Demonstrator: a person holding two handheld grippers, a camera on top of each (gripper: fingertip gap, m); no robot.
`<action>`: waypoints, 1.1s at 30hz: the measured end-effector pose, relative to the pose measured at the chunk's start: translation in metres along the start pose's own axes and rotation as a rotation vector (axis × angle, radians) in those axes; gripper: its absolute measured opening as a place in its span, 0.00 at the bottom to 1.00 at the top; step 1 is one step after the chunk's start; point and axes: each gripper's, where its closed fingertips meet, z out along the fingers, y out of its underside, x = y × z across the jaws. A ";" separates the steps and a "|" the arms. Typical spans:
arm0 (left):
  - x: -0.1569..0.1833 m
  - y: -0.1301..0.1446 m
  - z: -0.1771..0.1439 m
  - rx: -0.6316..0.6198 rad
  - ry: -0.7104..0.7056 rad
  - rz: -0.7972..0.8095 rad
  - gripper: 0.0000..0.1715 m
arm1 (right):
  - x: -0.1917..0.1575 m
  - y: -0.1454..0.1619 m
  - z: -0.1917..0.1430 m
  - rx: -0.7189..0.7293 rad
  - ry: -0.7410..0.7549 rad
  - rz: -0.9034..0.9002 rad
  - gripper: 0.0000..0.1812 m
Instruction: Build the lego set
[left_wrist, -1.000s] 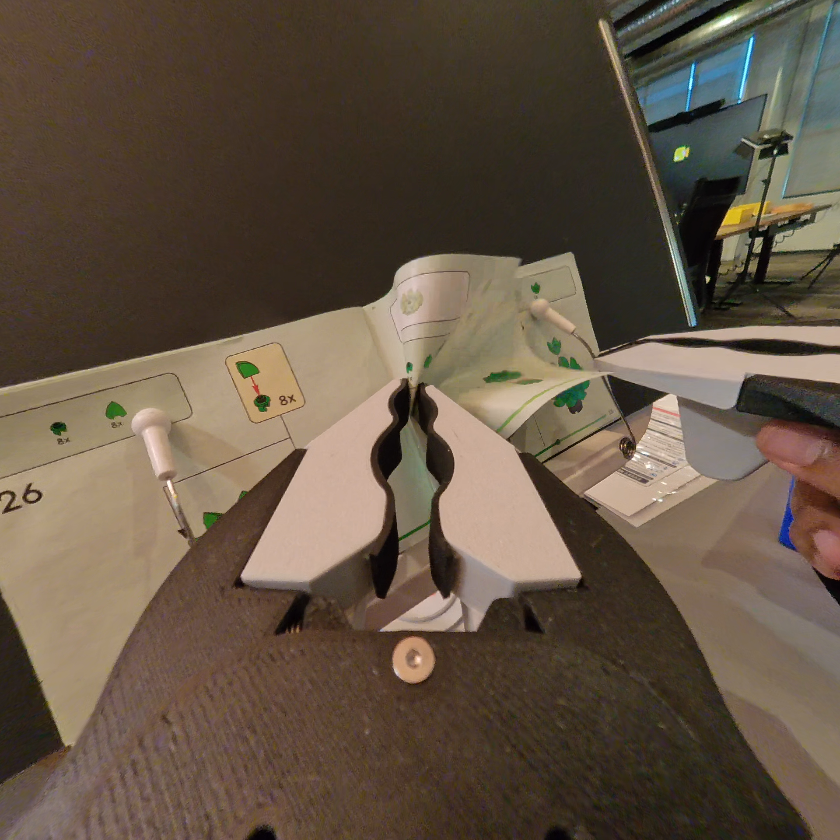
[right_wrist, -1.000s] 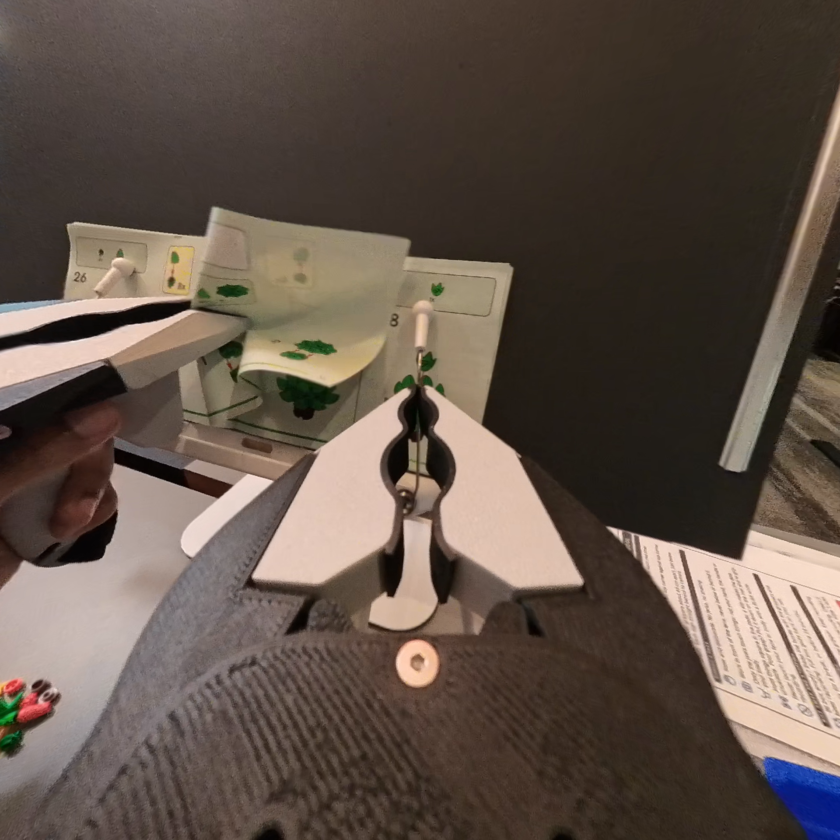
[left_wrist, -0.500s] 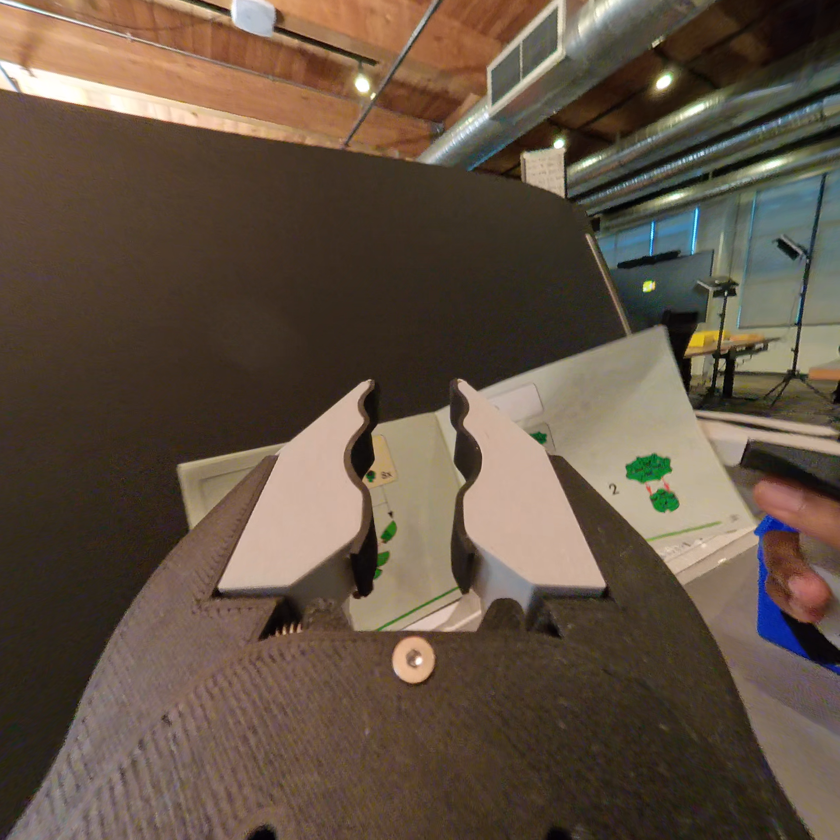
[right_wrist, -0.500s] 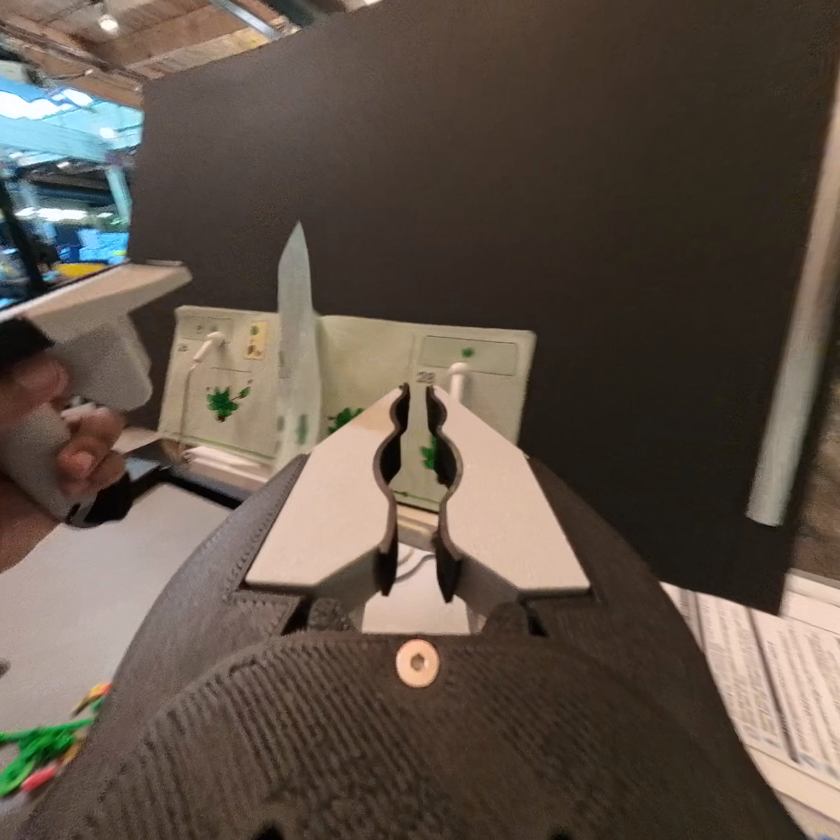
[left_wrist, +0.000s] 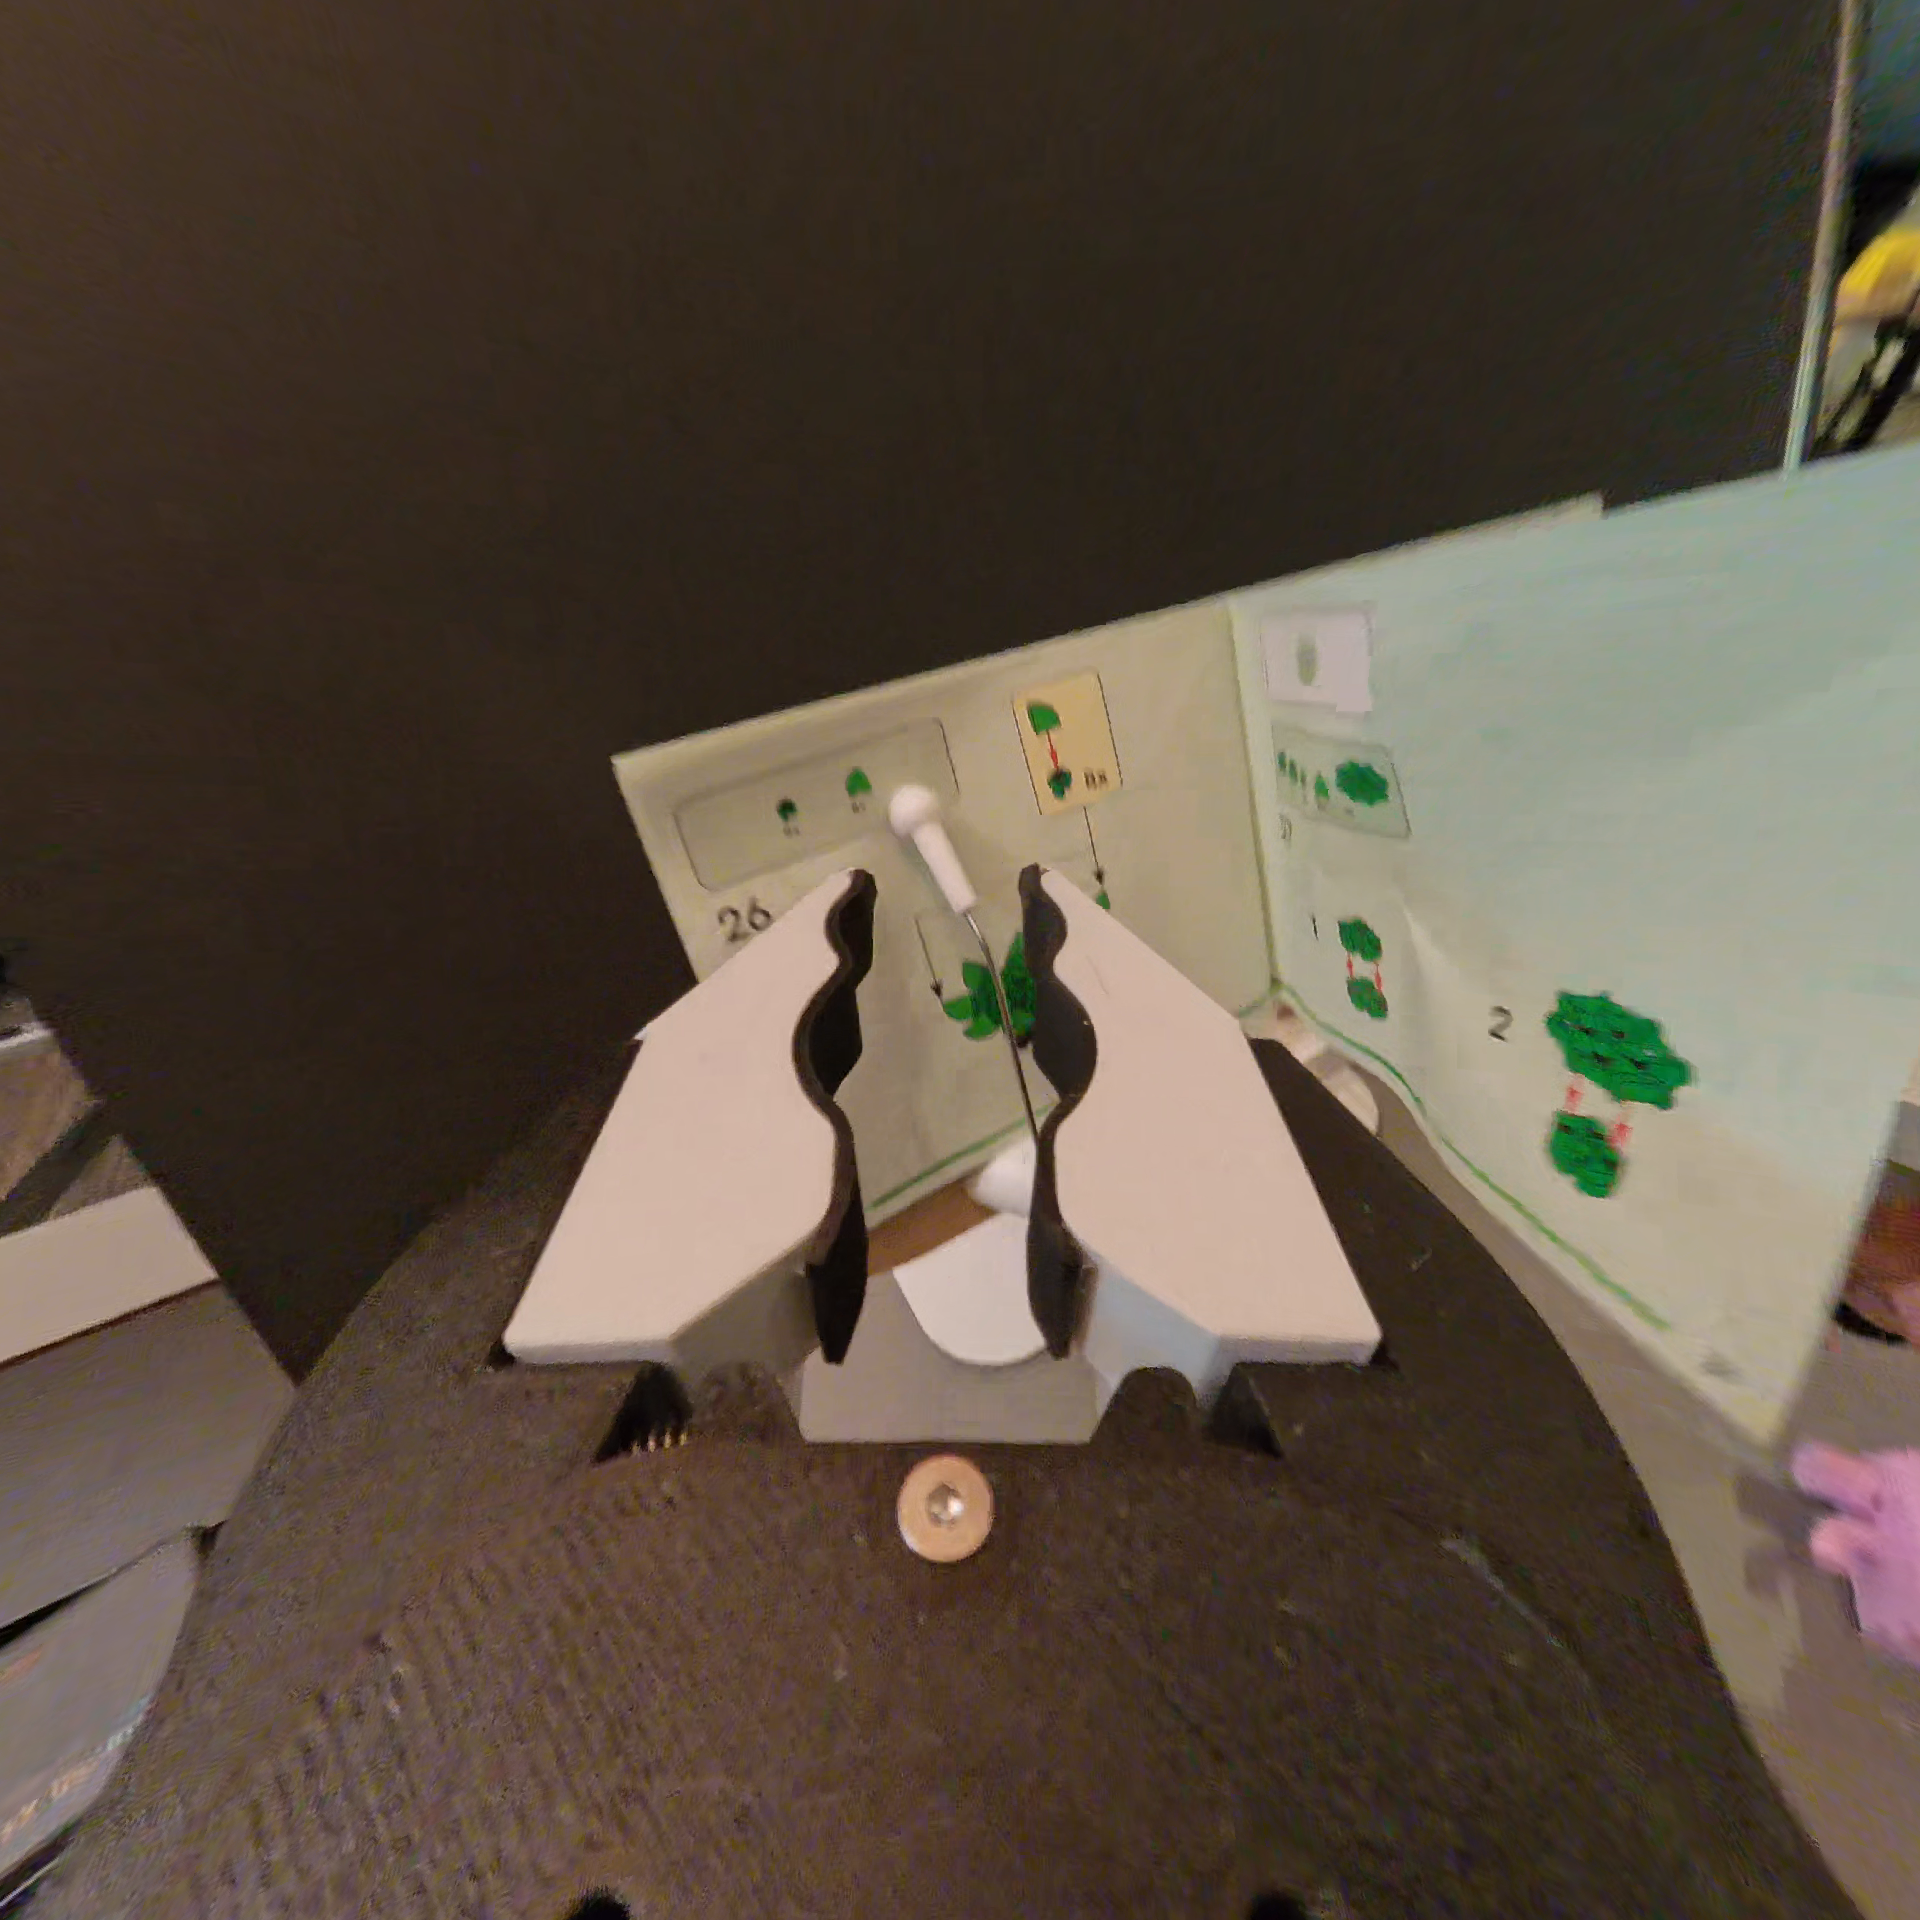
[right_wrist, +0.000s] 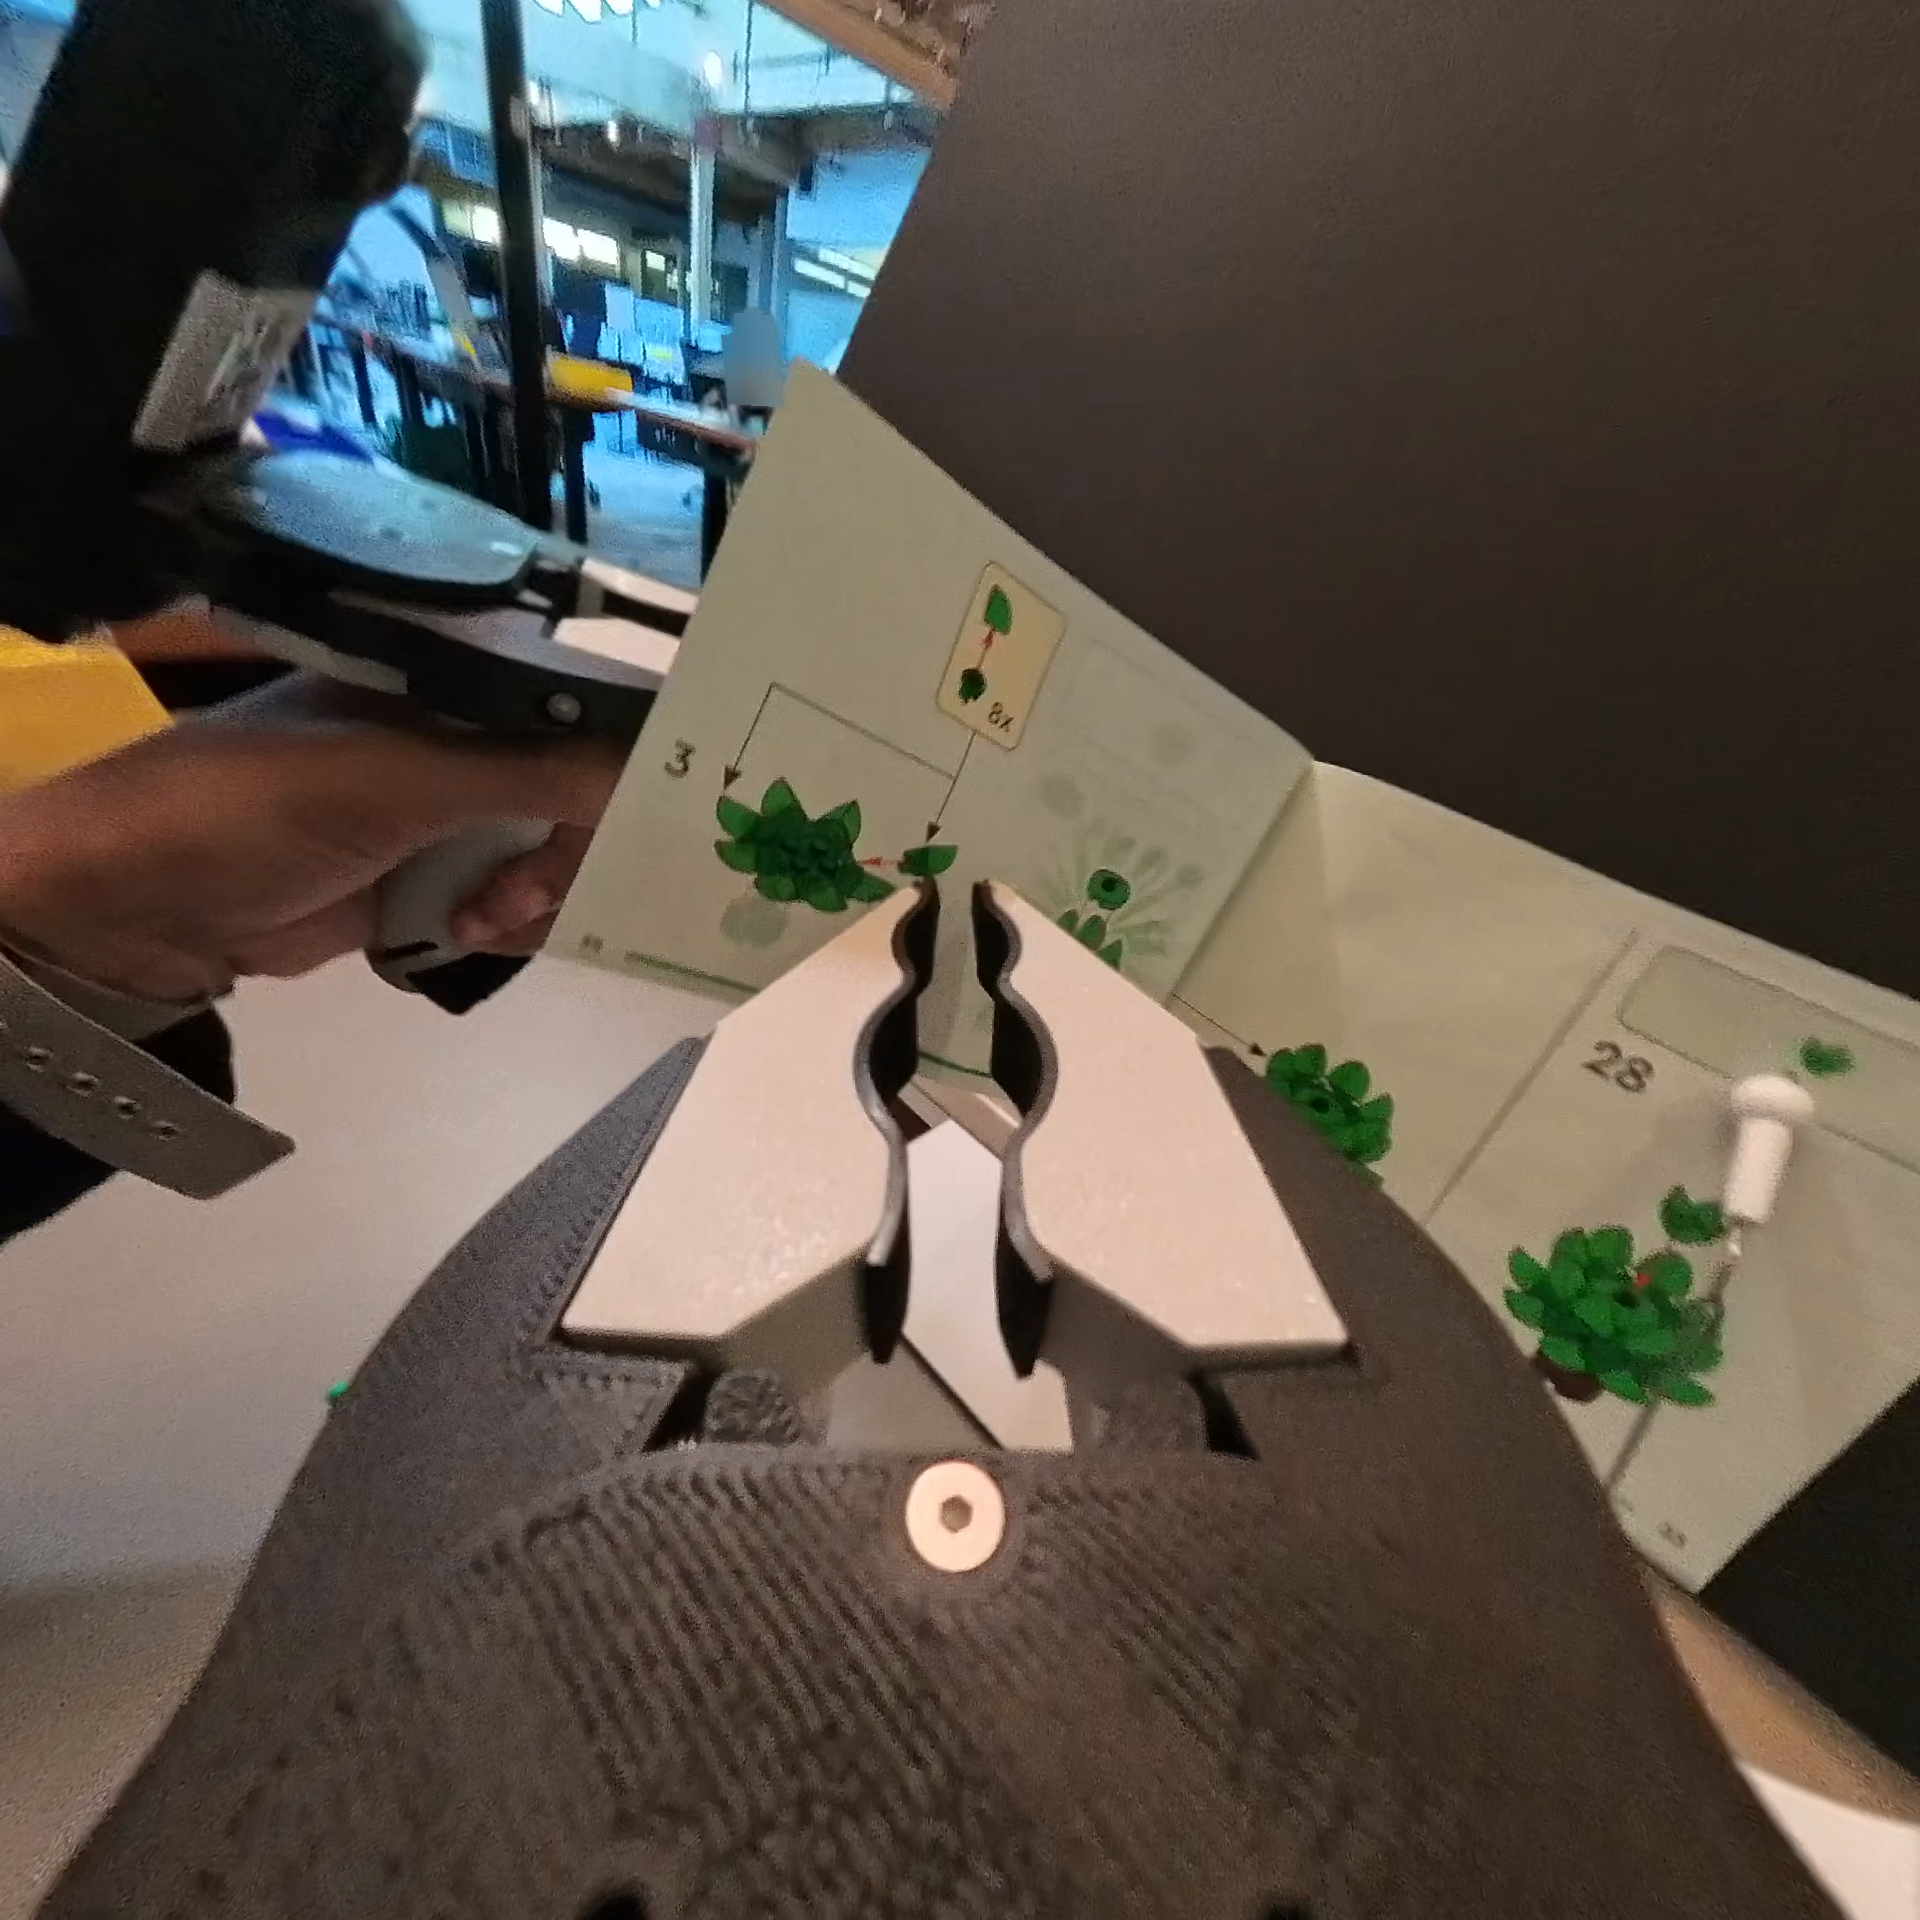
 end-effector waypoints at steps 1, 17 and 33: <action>0.003 0.006 0.003 -0.030 0.012 0.005 0.16 | -0.003 0.003 0.005 -0.022 0.003 -0.041 0.03; -0.016 0.007 -0.006 -0.010 0.099 -0.095 0.03 | 0.013 0.019 0.077 -0.115 0.152 -0.363 0.00; -0.020 0.019 -0.034 -0.139 0.229 -0.043 0.02 | 0.017 0.018 0.073 -0.090 0.220 -0.320 0.00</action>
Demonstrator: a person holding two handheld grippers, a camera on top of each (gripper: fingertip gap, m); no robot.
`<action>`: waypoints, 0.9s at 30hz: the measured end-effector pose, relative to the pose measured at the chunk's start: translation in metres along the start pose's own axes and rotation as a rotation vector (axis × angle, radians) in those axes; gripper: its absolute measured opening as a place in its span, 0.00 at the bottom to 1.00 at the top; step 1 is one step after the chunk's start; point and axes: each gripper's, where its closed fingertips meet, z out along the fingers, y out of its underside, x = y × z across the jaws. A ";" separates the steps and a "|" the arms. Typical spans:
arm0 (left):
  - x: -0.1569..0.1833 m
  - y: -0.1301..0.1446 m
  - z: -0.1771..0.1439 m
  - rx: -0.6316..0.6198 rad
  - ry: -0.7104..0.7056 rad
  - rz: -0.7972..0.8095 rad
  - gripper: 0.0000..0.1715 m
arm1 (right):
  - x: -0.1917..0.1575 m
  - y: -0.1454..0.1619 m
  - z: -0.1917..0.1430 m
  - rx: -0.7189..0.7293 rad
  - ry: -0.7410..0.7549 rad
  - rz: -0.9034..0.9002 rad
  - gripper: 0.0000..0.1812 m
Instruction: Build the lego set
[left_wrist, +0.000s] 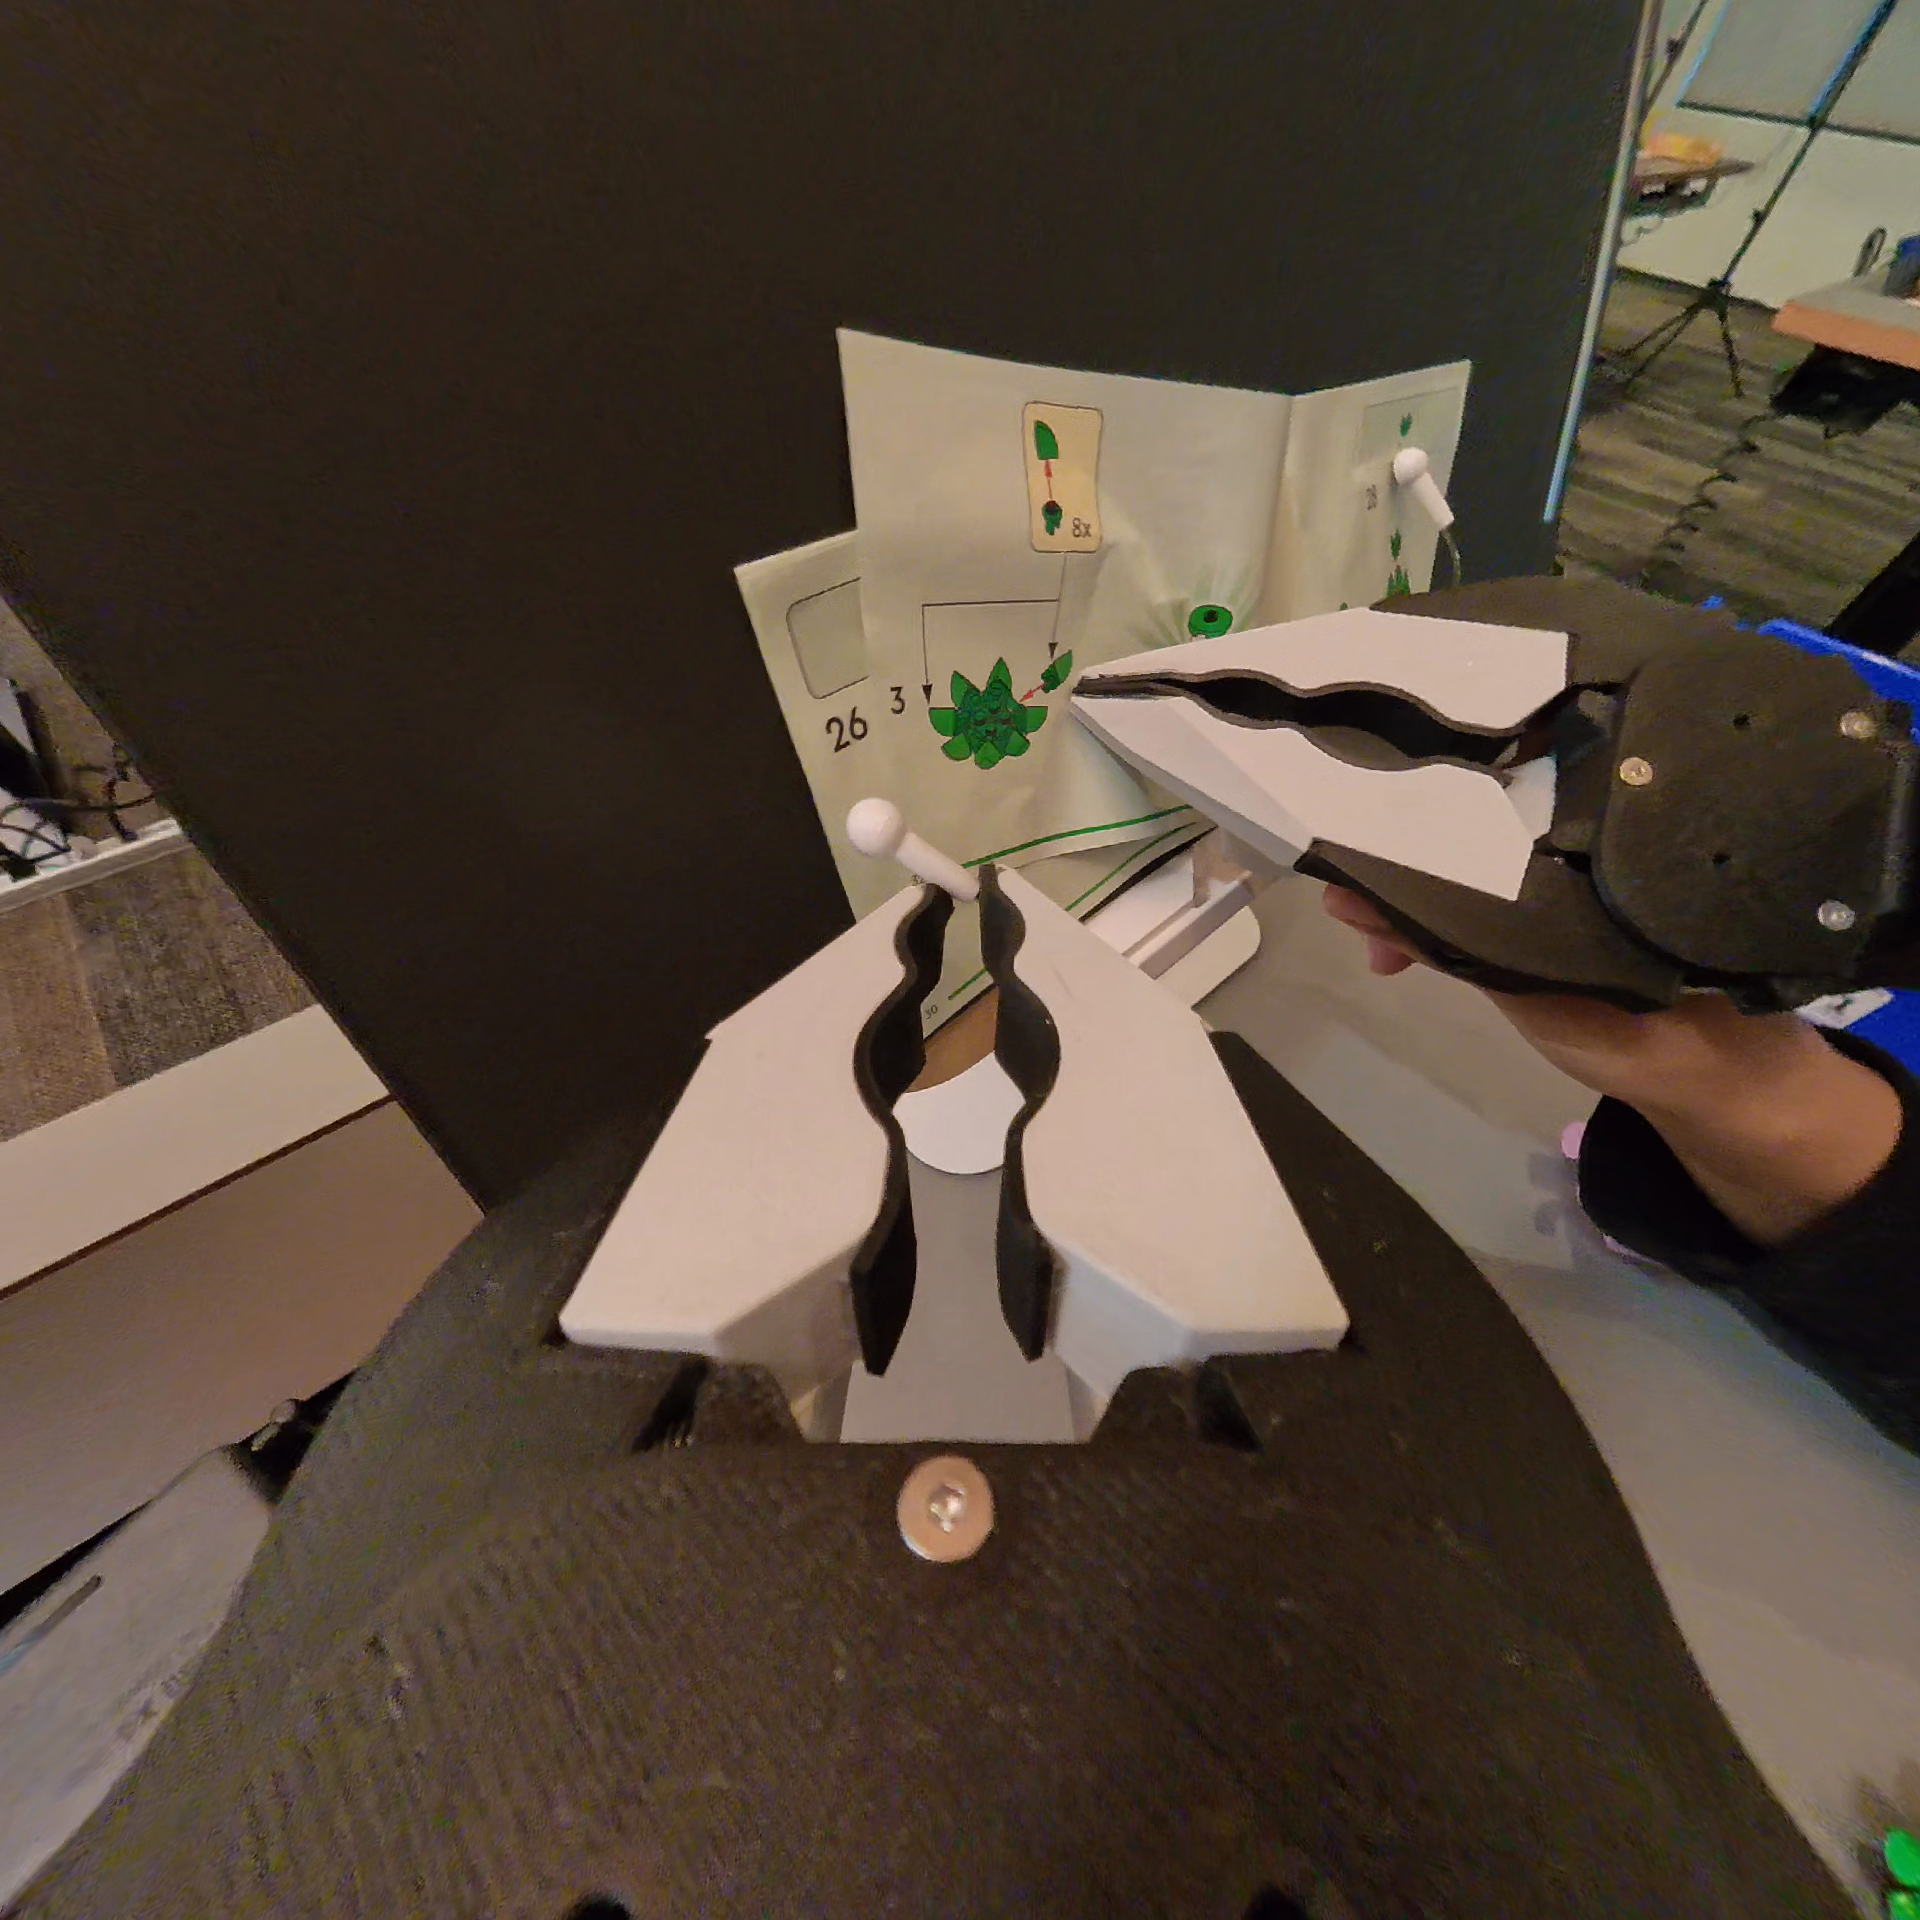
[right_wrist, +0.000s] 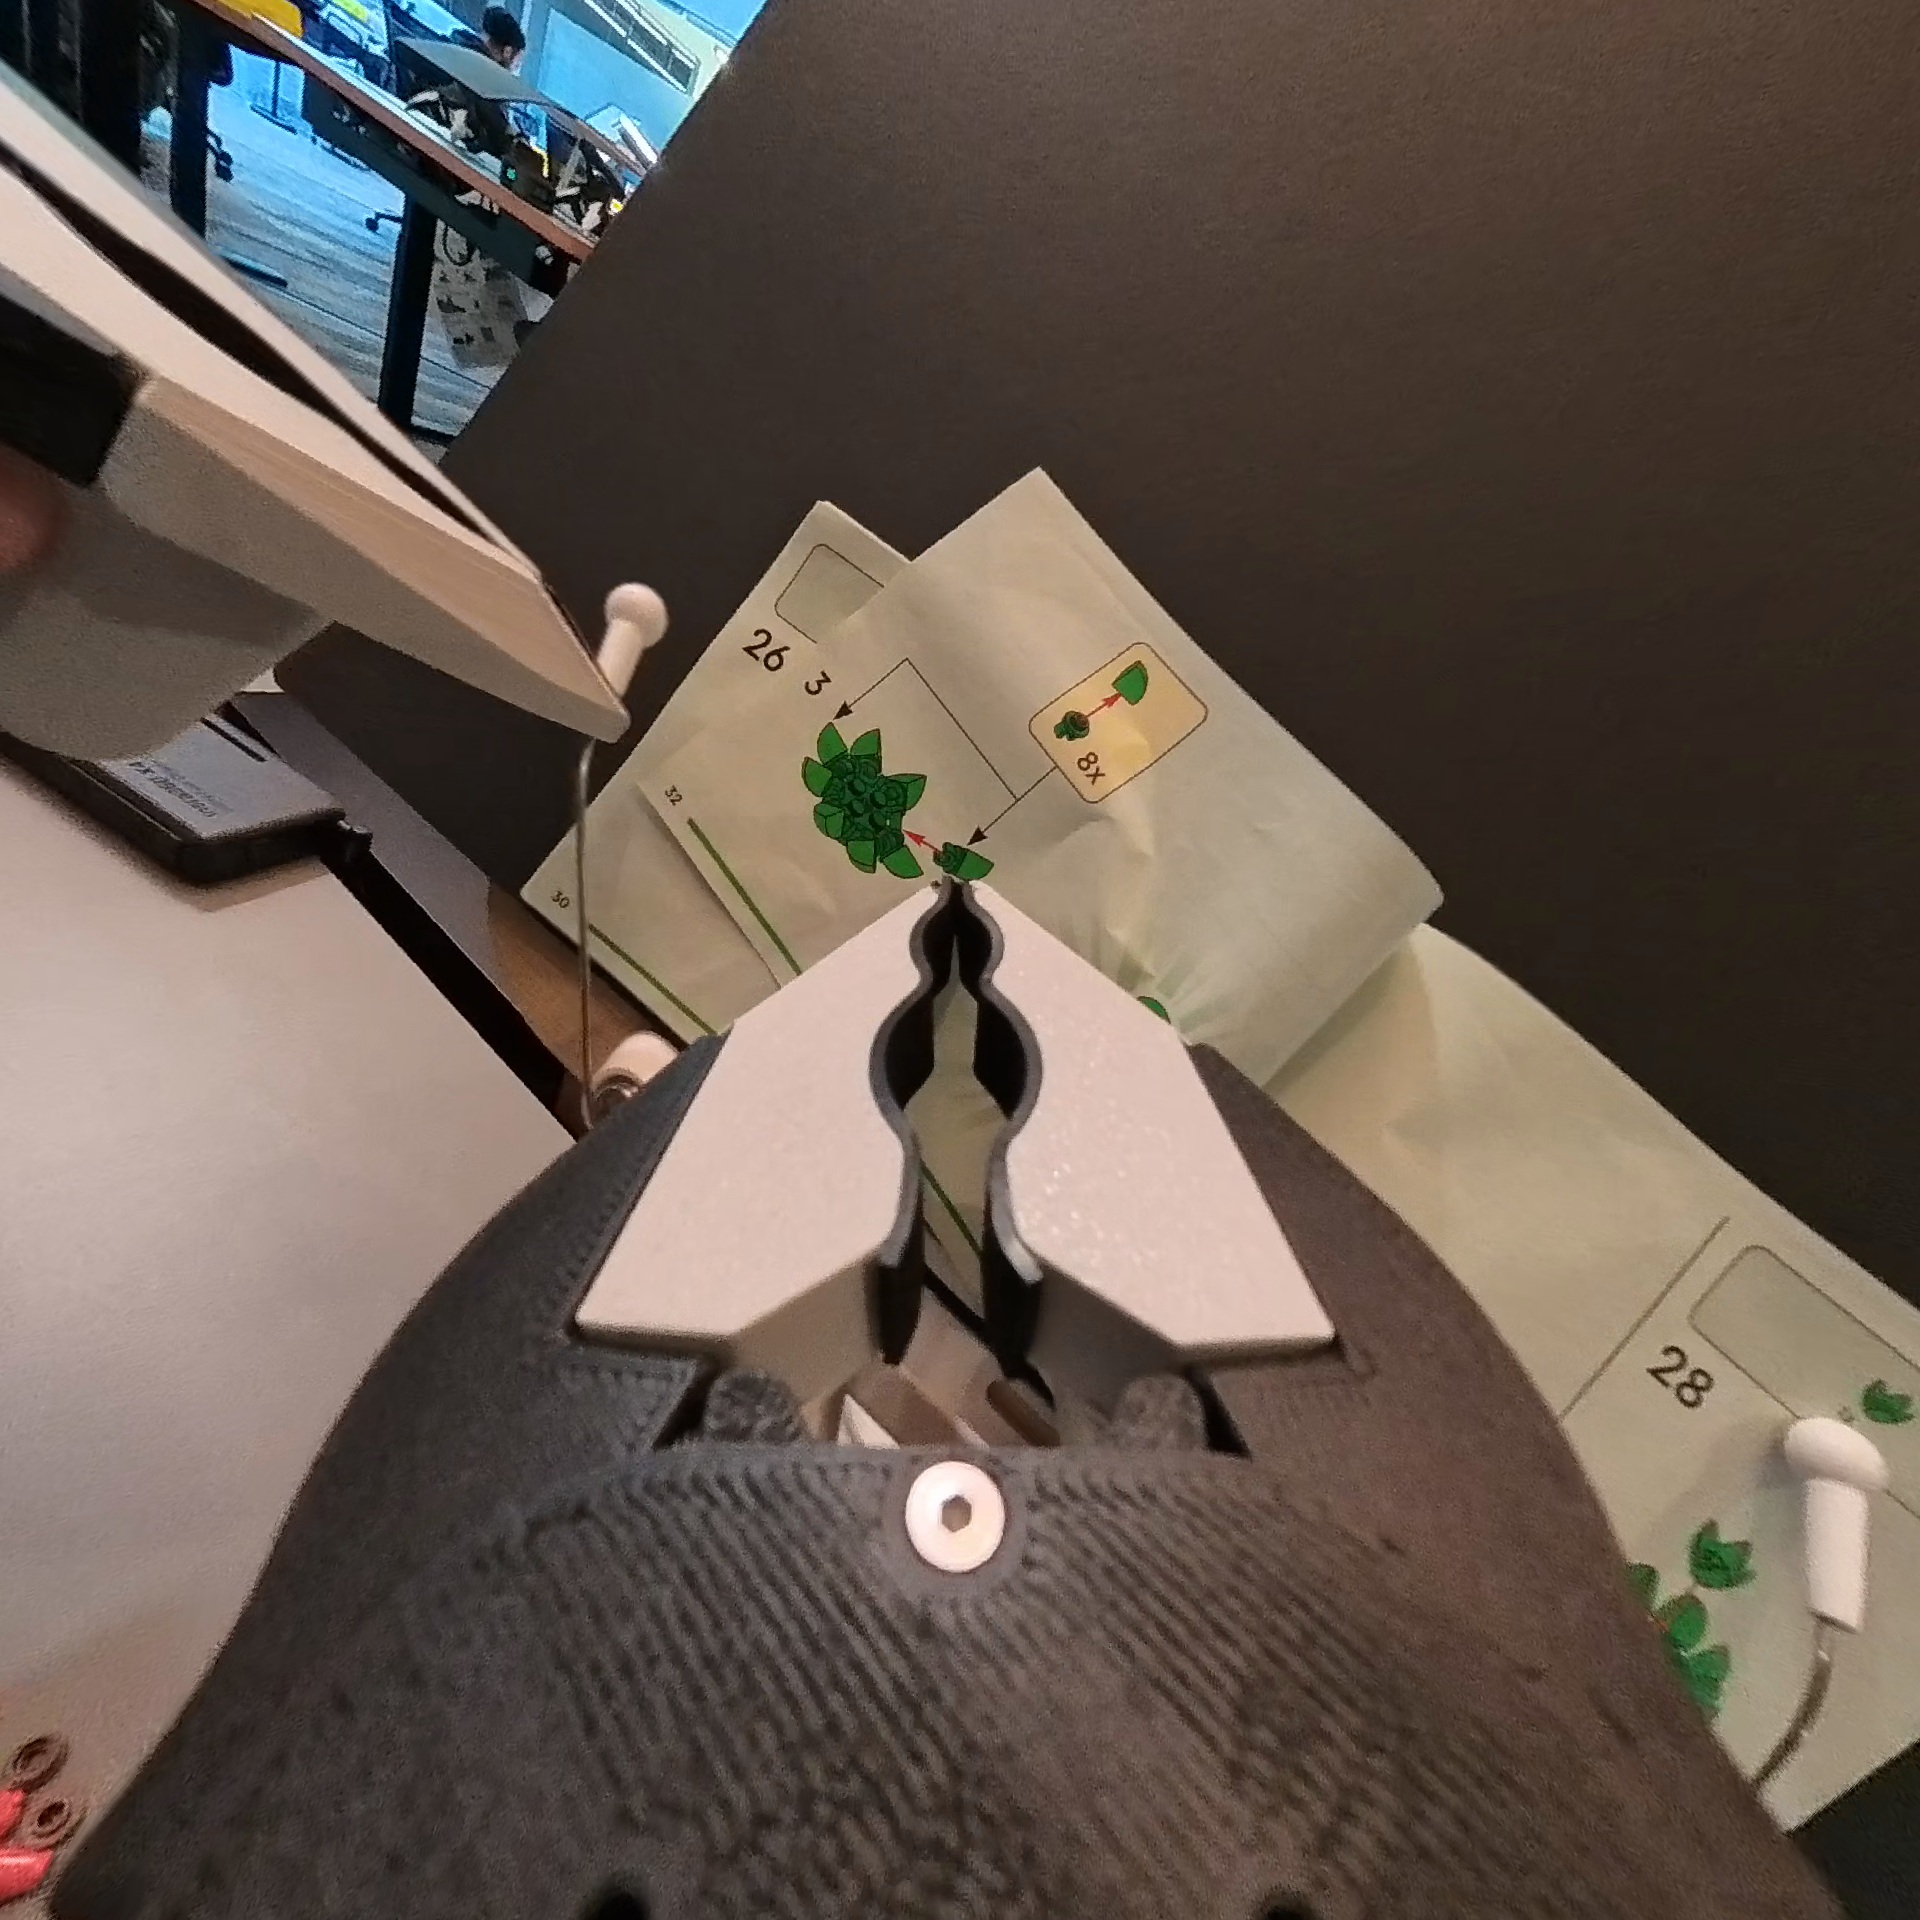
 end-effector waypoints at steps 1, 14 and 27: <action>0.001 0.000 0.000 -0.003 -0.002 0.018 0.02 | -0.002 0.000 0.000 0.001 -0.013 -0.005 0.00; 0.028 -0.018 0.016 0.072 0.010 0.105 0.00 | -0.023 -0.011 -0.013 0.032 -0.178 -0.033 0.00; -0.004 -0.010 0.014 -0.004 -0.204 0.042 0.23 | 0.057 -0.014 -0.034 0.118 0.034 0.141 0.00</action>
